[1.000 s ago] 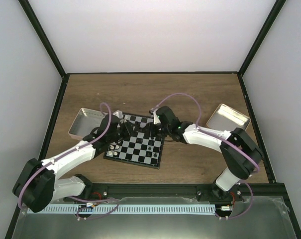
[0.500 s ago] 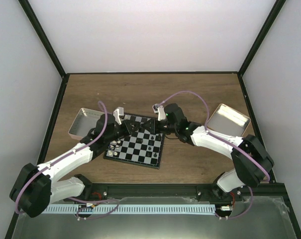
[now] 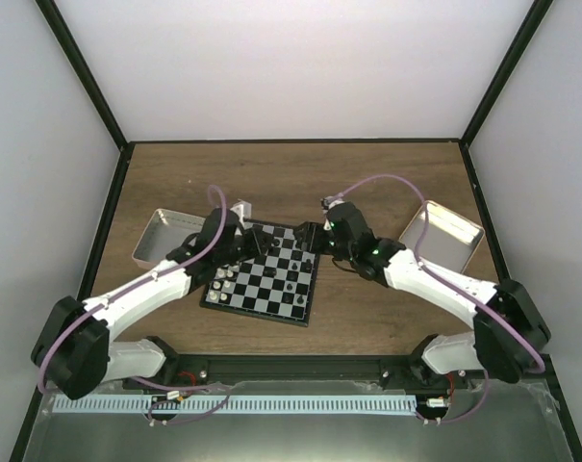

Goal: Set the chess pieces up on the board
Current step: Place the chess piece on the chessboard.

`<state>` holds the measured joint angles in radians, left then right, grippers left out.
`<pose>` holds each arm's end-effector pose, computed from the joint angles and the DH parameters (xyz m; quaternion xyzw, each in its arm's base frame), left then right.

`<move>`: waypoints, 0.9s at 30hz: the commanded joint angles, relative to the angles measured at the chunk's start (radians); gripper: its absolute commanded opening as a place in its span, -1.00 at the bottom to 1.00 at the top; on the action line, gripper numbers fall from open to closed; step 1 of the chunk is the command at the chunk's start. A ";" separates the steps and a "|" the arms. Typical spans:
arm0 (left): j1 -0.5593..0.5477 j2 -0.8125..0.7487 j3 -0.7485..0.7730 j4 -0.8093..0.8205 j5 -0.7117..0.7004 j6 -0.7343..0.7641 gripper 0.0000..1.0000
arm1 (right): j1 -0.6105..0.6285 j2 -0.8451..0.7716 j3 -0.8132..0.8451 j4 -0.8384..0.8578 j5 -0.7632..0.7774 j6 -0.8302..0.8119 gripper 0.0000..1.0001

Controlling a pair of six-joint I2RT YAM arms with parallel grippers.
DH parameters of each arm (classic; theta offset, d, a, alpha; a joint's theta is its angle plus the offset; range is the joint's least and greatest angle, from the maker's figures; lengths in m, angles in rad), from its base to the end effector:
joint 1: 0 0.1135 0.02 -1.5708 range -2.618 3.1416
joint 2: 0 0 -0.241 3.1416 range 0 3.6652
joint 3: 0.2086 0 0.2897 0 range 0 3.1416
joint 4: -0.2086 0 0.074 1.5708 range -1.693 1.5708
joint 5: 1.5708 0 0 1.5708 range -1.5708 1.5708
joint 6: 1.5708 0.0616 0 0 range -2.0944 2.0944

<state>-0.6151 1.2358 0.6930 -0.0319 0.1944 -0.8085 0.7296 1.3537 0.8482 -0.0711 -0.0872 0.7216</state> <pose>0.2604 -0.1986 0.1730 -0.0383 0.8748 -0.3751 0.3043 0.2637 0.2430 0.1903 -0.0243 0.8780 0.3448 0.3310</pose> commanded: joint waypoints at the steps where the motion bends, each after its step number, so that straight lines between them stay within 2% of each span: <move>1: -0.090 0.081 0.128 -0.157 -0.120 0.105 -0.85 | -0.004 -0.094 -0.037 -0.152 0.348 0.049 0.28; 5: -0.211 0.190 0.248 -0.281 -0.257 0.160 -0.85 | -0.008 -0.170 -0.079 -0.202 0.502 0.106 0.38; 9: -0.291 0.289 0.364 -0.440 -0.415 0.171 -0.84 | -0.037 -0.218 -0.116 -0.243 0.566 0.164 0.45; 13: -0.317 0.329 0.375 -0.452 -0.407 0.176 -0.84 | -0.083 -0.228 -0.144 -0.262 0.544 0.203 0.46; 27: -0.417 0.512 0.480 -0.490 -0.417 0.232 -0.81 | -0.087 -0.226 -0.182 -0.221 0.509 0.208 0.47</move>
<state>-1.0206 1.7168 1.1370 -0.5106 -0.1963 -0.6075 0.6491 1.1378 0.6800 -0.3054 0.4091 0.9146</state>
